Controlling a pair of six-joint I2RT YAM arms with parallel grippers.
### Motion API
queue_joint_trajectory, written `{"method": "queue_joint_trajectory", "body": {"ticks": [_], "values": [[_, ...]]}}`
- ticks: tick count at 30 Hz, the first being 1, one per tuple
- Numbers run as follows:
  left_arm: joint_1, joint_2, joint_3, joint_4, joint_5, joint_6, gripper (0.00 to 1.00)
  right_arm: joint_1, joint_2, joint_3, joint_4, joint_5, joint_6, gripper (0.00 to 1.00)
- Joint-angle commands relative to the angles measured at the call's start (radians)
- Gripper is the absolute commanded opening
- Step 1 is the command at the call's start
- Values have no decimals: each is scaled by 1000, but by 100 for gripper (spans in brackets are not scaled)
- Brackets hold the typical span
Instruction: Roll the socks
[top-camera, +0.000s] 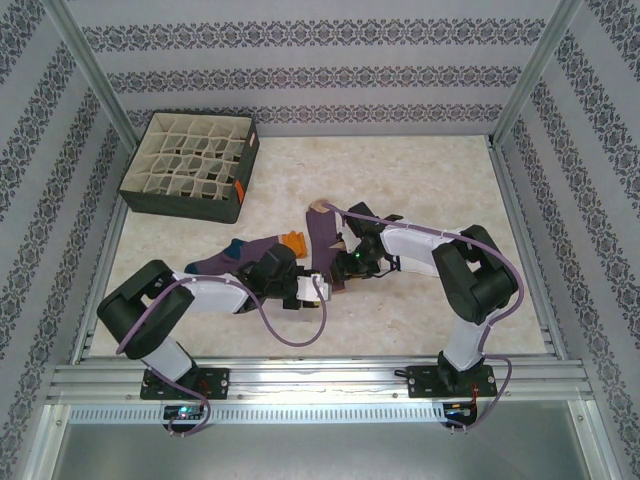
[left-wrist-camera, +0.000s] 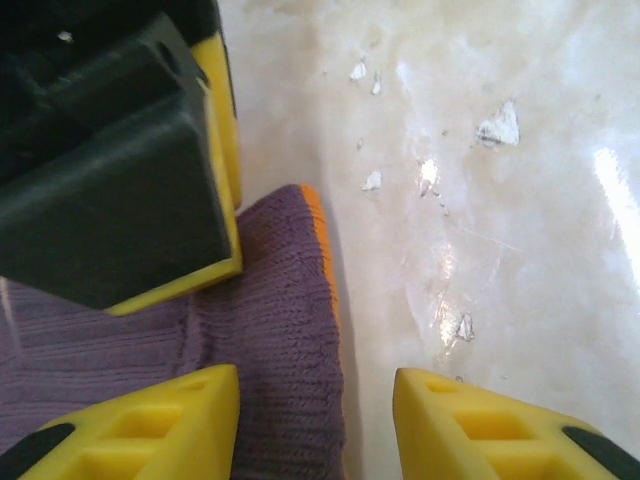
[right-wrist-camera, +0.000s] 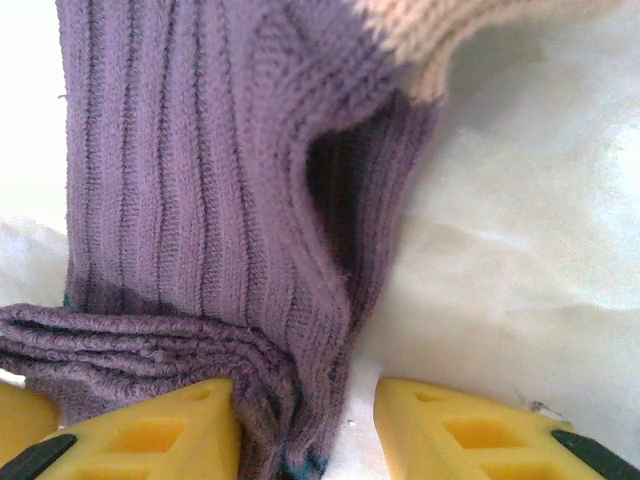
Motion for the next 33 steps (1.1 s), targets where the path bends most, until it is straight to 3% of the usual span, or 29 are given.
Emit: {"method": "queue_joint_trajectory", "body": {"ticks": [1, 9, 13, 18, 21, 28, 33], "values": [[-16, 46, 35, -15, -25, 56, 44, 7, 68, -28, -61, 101, -17, 44], [-36, 70, 60, -83, -92, -7, 14, -2, 26, -54, -42, 69, -29, 46], [-33, 42, 80, -165, -33, -104, 0, -40, -67, -113, 51, -31, -28, 48], [14, 56, 163, -323, 134, -273, 0, -148, -205, -226, 246, -198, 59, 48], [52, 66, 178, -328, 237, -372, 0, -187, -263, -263, 314, -248, 70, 46], [145, 121, 208, -308, 400, -526, 0, -165, -296, -306, 455, -370, 61, 24], [193, 170, 238, -320, 474, -593, 0, -130, -230, -306, 504, -444, 35, 29]]}}
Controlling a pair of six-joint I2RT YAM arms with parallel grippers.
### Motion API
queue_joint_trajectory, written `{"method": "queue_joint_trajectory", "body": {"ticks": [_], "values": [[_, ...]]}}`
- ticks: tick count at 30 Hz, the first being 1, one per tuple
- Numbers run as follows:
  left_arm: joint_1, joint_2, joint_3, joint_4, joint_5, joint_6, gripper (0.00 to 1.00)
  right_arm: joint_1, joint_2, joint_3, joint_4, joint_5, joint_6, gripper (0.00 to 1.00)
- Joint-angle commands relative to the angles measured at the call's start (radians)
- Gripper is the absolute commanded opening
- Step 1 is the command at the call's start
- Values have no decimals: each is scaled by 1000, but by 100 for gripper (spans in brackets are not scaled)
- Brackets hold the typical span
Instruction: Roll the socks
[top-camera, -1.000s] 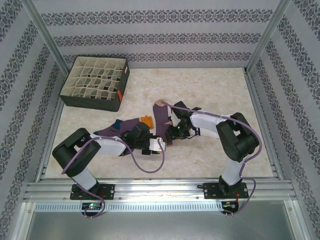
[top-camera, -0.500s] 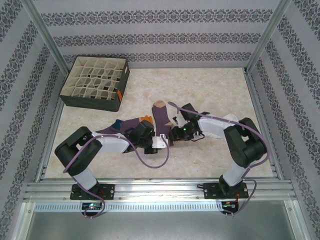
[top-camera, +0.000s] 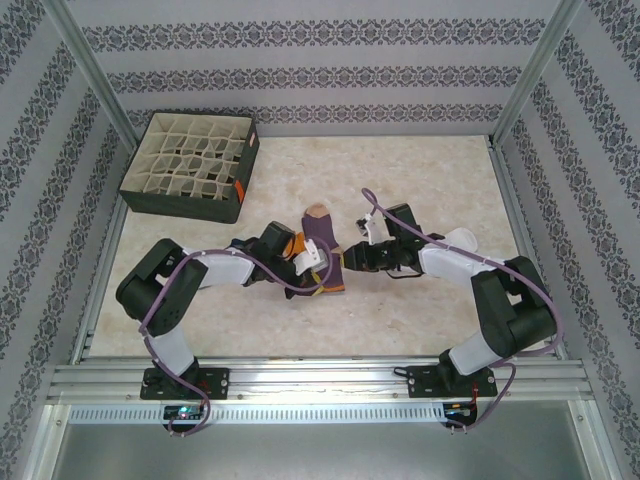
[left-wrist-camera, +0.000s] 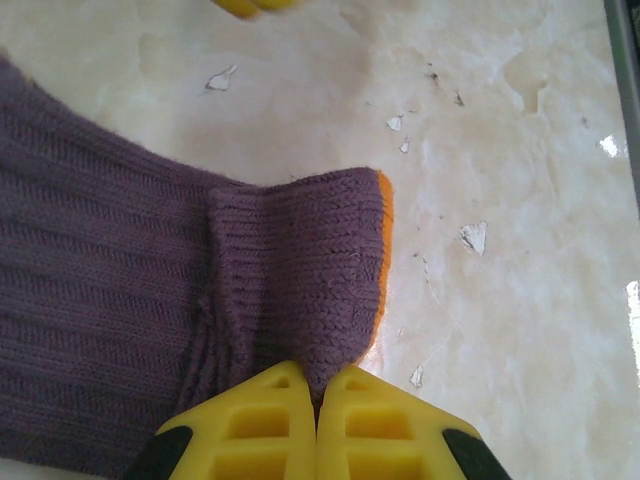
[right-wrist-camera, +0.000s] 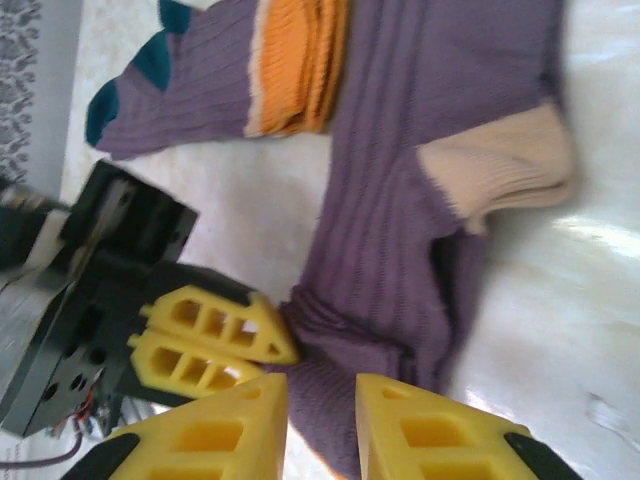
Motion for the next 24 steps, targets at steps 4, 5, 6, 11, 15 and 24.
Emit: {"method": "queue_joint_trajectory", "body": {"ticks": [4, 5, 6, 11, 15, 24], "values": [[53, 58, 64, -86, 115, -114, 0, 36, 110, 14, 61, -107, -53, 37], [63, 69, 73, -96, 121, -127, 0, 39, 124, 24, 60, -114, -59, 38], [71, 79, 80, -104, 128, -140, 0, 42, 134, 30, 57, -114, -64, 39], [108, 126, 109, -140, 175, -197, 0, 50, 188, 63, 21, -106, -107, 42], [132, 158, 107, -96, 196, -287, 0, 61, 209, 82, -18, -95, -153, 43], [158, 207, 114, -23, 217, -418, 0, 128, 225, 132, -112, 10, -273, 42]]}}
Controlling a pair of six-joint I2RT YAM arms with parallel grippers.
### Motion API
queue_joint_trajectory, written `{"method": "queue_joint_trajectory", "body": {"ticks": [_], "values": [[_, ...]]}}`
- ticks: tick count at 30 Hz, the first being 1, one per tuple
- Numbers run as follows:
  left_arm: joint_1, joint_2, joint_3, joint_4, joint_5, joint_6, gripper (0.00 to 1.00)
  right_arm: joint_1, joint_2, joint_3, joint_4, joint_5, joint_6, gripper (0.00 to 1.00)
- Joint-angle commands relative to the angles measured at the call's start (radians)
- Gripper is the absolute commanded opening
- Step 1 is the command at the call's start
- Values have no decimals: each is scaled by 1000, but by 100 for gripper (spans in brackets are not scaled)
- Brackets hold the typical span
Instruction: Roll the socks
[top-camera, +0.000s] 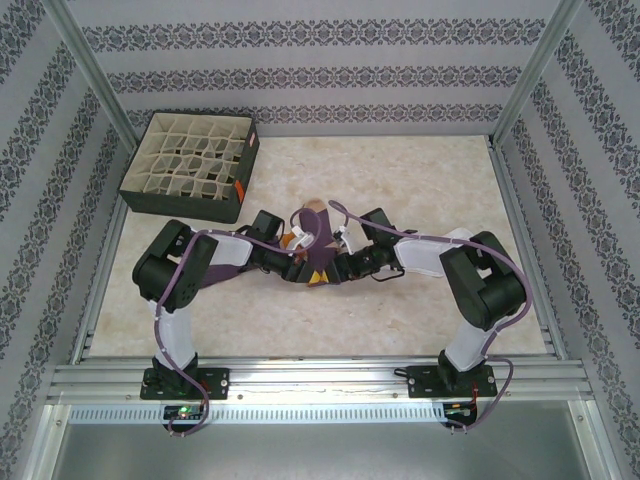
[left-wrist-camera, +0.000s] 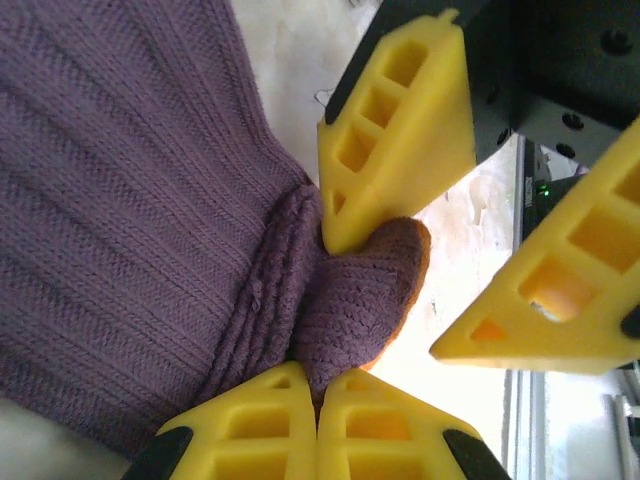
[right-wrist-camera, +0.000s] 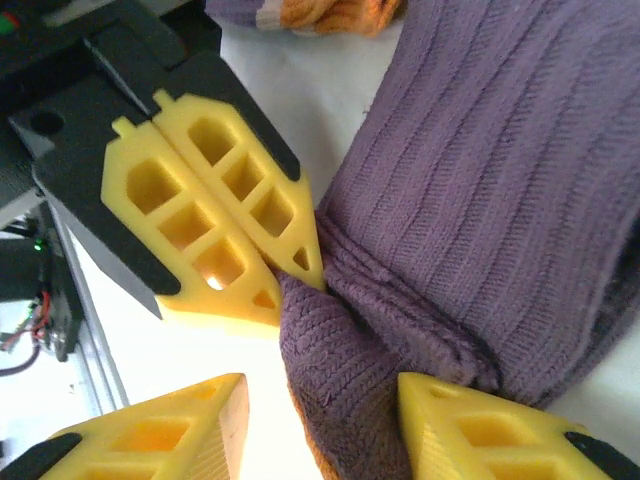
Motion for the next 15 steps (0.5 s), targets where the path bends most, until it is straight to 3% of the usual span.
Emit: {"method": "queue_joint_trajectory", "body": {"ticks": [1, 6, 10, 15], "values": [[20, 43, 7, 13, -37, -67, 0, 37, 28, 38, -75, 57, -86, 40], [24, 31, -6, 20, -38, -49, 0, 63, 43, 73, -161, 172, -111, 18], [24, -30, -77, 137, -24, -30, 2, 73, 18, 76, -220, 220, -91, 2], [23, -150, -246, 479, 2, -71, 17, 71, -7, 95, -356, 170, -31, 0]]}}
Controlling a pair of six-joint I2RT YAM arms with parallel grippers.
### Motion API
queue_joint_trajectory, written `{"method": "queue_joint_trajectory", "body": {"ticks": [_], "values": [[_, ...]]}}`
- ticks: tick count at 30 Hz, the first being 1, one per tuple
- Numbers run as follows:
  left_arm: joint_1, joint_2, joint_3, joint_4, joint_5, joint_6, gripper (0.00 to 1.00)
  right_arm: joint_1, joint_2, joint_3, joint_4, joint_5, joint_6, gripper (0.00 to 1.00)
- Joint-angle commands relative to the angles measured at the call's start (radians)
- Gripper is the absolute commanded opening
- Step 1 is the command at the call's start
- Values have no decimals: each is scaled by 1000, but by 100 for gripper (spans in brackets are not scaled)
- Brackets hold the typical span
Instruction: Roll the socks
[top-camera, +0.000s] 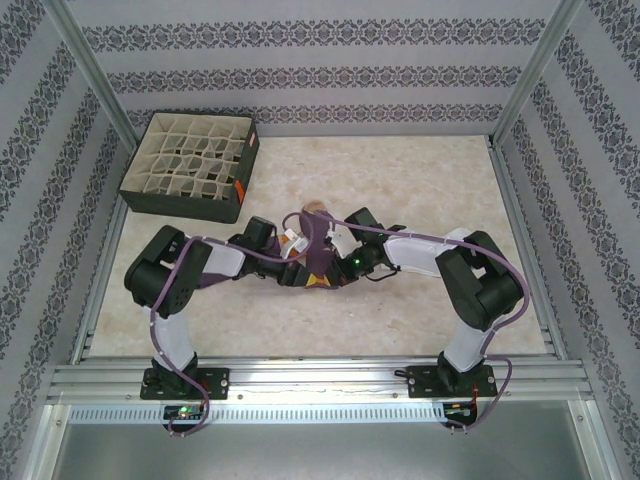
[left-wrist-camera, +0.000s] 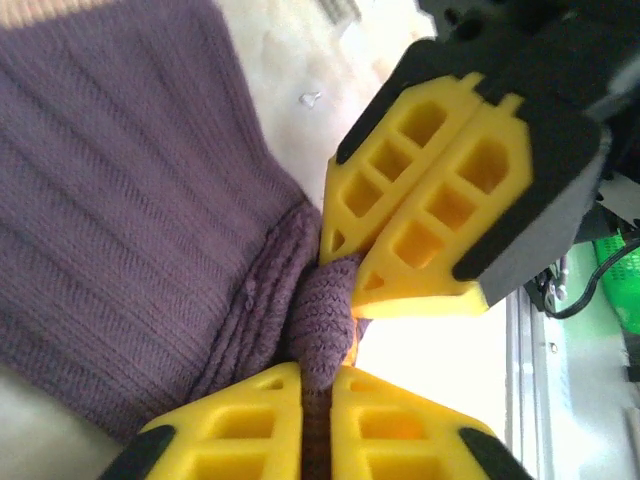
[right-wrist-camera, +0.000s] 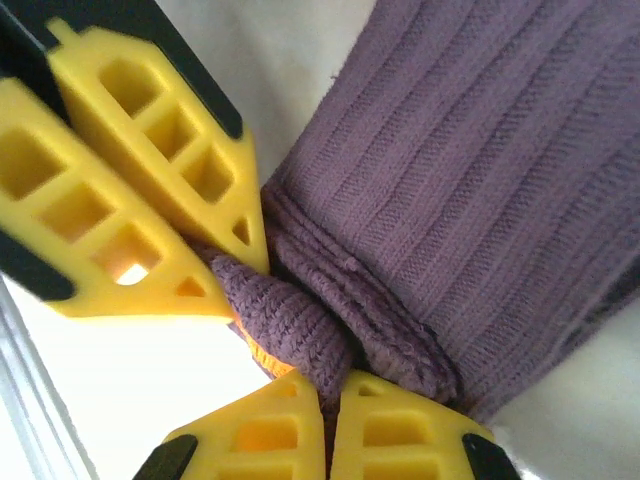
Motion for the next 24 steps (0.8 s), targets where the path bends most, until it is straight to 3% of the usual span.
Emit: {"method": "queue_joint_trajectory", "body": {"ticks": [1, 5, 8, 11, 16, 24], "values": [[10, -87, -108, 312, -3, -25, 21, 4, -22, 8, -190, 9, 39, 0], [6, -146, -266, 681, -54, -30, 39, 3, -32, 4, -233, -45, 63, 0], [-8, -159, -327, 811, -94, 18, 48, 3, -24, 17, -266, -62, 77, 0], [-54, -185, -336, 743, -141, 129, 52, 2, -4, 44, -311, -68, 80, 0], [-144, -234, -288, 431, -239, 352, 61, 0, 28, 87, -371, -73, 74, 0], [-180, -160, -271, 391, -239, 382, 61, -10, 72, 108, -375, -132, 78, 0]]}}
